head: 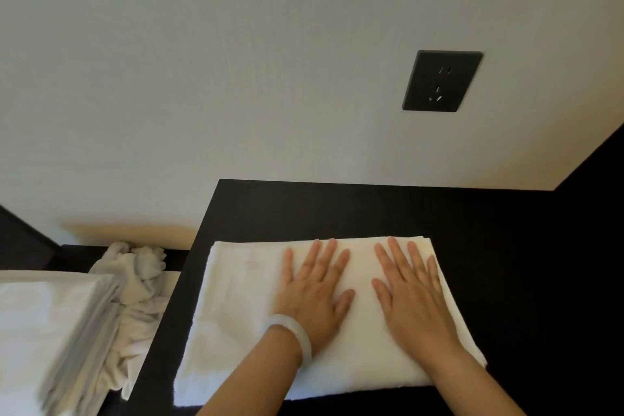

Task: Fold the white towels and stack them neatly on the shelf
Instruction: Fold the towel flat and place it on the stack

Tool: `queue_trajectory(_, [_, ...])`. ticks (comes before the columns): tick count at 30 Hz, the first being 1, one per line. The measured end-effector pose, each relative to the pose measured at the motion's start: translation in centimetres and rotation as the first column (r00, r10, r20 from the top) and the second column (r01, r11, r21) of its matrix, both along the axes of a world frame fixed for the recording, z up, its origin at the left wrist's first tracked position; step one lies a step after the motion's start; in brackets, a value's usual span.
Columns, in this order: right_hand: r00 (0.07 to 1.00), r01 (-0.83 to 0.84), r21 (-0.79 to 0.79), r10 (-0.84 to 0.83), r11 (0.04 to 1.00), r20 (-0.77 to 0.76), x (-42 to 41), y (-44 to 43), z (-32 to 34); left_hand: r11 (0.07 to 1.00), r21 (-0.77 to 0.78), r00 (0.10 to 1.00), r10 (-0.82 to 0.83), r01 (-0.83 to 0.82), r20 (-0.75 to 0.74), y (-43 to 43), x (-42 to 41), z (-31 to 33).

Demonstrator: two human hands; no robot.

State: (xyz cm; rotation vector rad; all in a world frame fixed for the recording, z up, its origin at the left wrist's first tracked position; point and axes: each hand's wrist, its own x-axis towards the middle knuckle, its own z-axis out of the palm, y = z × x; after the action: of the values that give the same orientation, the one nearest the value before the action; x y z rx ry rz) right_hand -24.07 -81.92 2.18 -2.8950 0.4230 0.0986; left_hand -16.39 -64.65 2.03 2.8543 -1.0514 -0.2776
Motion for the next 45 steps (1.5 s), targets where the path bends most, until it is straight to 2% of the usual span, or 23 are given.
queue_trajectory(2, [1.0, 0.003, -0.023, -0.004, 1.0, -0.021, 0.0, 0.0, -0.2, 0.991, 0.021, 0.989, 0.132, -0.134, 0.058, 2.7, 1.3, -0.9])
queue_trajectory(5, [1.0, 0.012, -0.021, -0.012, 1.0, -0.017, 0.1, -0.1, -0.4, 0.943, 0.024, 0.942, 0.331, -0.333, 0.05, 8.7, 2.6, -1.0])
queue_trajectory(6, [1.0, 0.011, -0.021, -0.012, 1.0, -0.017, 0.1, 0.0, -0.3, 0.923, -0.018, 0.922, 0.385, -0.385, 0.039, 10.7, 3.0, -1.3])
queue_trajectory(9, [0.998, -0.004, -0.049, 0.001, 0.999, -0.06, 0.2, 0.1, 0.0, 0.792, -0.008, 0.791, 0.608, -0.61, -0.073, 14.7, 3.3, -0.6])
queue_trajectory(11, [0.997, -0.004, -0.058, 0.0, 0.998, -0.072, 0.2, 0.1, 0.3, 0.745, -0.012, 0.745, 0.667, -0.667, -0.005, 14.2, 2.4, 0.2])
queue_trajectory(12, [0.996, -0.005, -0.059, 0.0, 0.998, -0.084, 0.3, 0.1, 0.4, 0.767, -0.048, 0.765, 0.642, -0.64, 0.061, 13.1, 1.6, 0.8])
queue_trajectory(14, [0.995, -0.005, -0.061, -0.001, 0.998, -0.102, 0.3, 0.2, 0.3, 0.872, -0.132, 0.864, 0.487, -0.471, 0.13, 9.6, -0.5, 1.8])
queue_trajectory(16, [0.996, -0.006, -0.072, -0.001, 0.997, -0.089, 0.2, 0.3, 0.3, 0.96, -0.118, 0.962, 0.262, -0.252, 0.073, 6.6, -3.0, 1.3])
queue_trajectory(17, [0.997, -0.006, -0.076, 0.0, 0.997, -0.081, 0.1, 0.3, 0.3, 0.979, -0.104, 0.983, 0.18, -0.177, 0.024, 5.6, -3.9, 1.0])
queue_trajectory(19, [0.998, -0.009, -0.074, 0.004, 0.997, -0.069, 0.0, 0.3, 0.3, 0.988, -0.079, 0.991, 0.133, -0.134, -0.01, 6.0, -4.1, -0.1])
queue_trajectory(21, [0.999, -0.008, -0.062, 0.005, 0.998, -0.048, -0.1, 0.1, 0.2, 0.973, -0.068, 0.974, 0.222, -0.22, 0.032, 8.4, -3.1, -0.9])
queue_trajectory(23, [0.999, -0.007, -0.046, 0.005, 0.999, -0.035, -0.2, 0.0, 0.1, 0.933, -0.037, 0.931, 0.359, -0.358, 0.061, 11.4, -1.9, -0.8])
queue_trajectory(26, [0.999, 0.018, -0.03, -0.019, 0.999, -0.032, -0.2, 0.3, 0.0, 0.827, -0.019, 0.827, 0.56, -0.561, -0.06, 14.9, -0.1, 0.6])
queue_trajectory(29, [0.997, 0.067, -0.062, -0.069, 0.996, -0.027, 0.3, 1.2, 0.9, 0.734, -0.177, 0.755, 0.642, -0.656, -0.132, 15.6, 1.7, 1.6])
queue_trajectory(31, [0.999, 0.03, -0.049, -0.028, 0.998, 0.026, 1.4, 2.4, 2.3, 0.645, -0.305, 0.711, 0.662, -0.701, -0.236, 15.1, 2.9, 2.2])
queue_trajectory(34, [0.984, -0.162, 0.057, 0.157, 0.985, 0.087, 4.4, 4.7, 3.8, 0.446, -0.386, 0.59, 0.628, -0.808, -0.508, 14.1, 4.2, 2.8])
queue_trajectory(36, [0.967, -0.248, 0.124, 0.238, 0.961, 0.096, 6.7, 6.3, 4.2, 0.379, -0.39, 0.543, 0.604, -0.839, -0.584, 13.6, 4.9, 3.3])
queue_trajectory(39, [0.96, -0.28, 0.187, 0.268, 0.942, 0.083, 9.4, 7.9, 4.6, 0.386, -0.399, 0.555, 0.567, -0.832, -0.608, 13.4, 5.4, 3.8])
queue_trajectory(42, [0.953, -0.303, 0.157, 0.3, 0.94, 0.047, 11.1, 8.5, 4.6, 0.429, -0.415, 0.594, 0.502, -0.802, -0.629, 13.6, 5.7, 3.9])
queue_trajectory(45, [0.944, -0.322, 0.068, 0.326, 0.944, -0.056, 11.9, 8.3, 4.7, 0.361, -0.508, 0.618, 0.348, -0.782, -0.705, 14.0, 5.4, 4.2])
